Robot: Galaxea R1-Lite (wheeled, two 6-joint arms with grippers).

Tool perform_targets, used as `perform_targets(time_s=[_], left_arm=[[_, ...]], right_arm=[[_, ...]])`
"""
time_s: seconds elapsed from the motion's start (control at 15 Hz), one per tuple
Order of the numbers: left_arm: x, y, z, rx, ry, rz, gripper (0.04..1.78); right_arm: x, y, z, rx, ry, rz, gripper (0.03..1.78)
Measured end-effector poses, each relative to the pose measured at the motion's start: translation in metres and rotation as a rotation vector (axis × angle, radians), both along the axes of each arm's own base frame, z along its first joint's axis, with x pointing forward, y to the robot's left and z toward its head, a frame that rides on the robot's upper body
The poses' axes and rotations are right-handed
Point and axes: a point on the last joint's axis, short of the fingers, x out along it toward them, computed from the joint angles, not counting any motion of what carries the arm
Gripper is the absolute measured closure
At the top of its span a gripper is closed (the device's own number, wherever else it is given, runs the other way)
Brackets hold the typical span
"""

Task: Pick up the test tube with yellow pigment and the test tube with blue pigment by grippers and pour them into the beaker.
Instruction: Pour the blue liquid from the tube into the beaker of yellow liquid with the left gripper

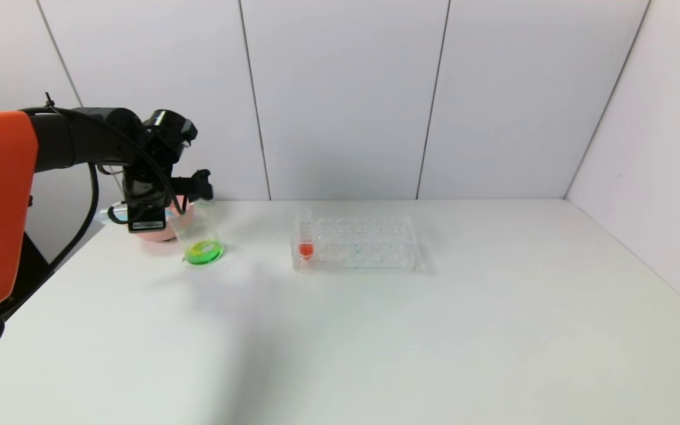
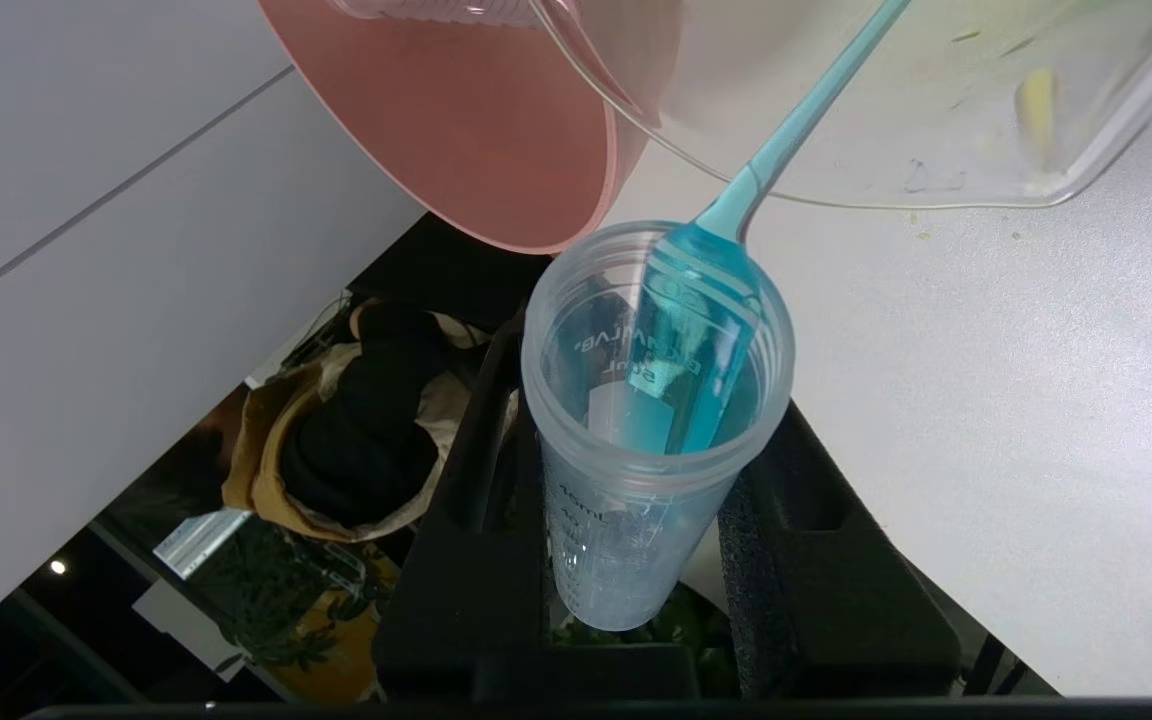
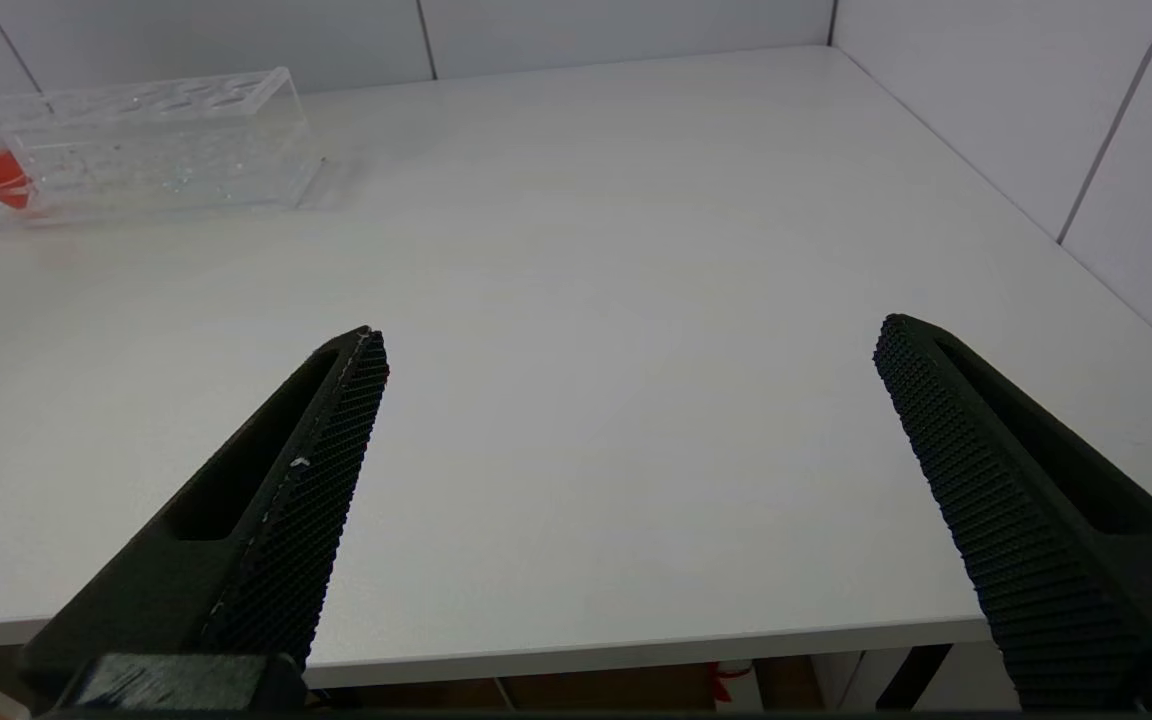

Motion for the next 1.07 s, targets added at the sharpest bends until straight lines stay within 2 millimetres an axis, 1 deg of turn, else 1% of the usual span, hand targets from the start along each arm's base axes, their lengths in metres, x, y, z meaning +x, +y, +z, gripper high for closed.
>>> perform_targets(time_s=[0.47,1.07], left_arm=[[0.0016,-0.0035,-0.0009,0.031,0.011,-0.03,1.33],[0.0016,-0.0046,0.0003,0.055,0.005,-0.023,1.33]], right_arm=[[0.0,0.0,0.0,0.0,0.0,0.0,0.04],[0.0,0.0,0.0,0.0,0.0,0.0,0.04]])
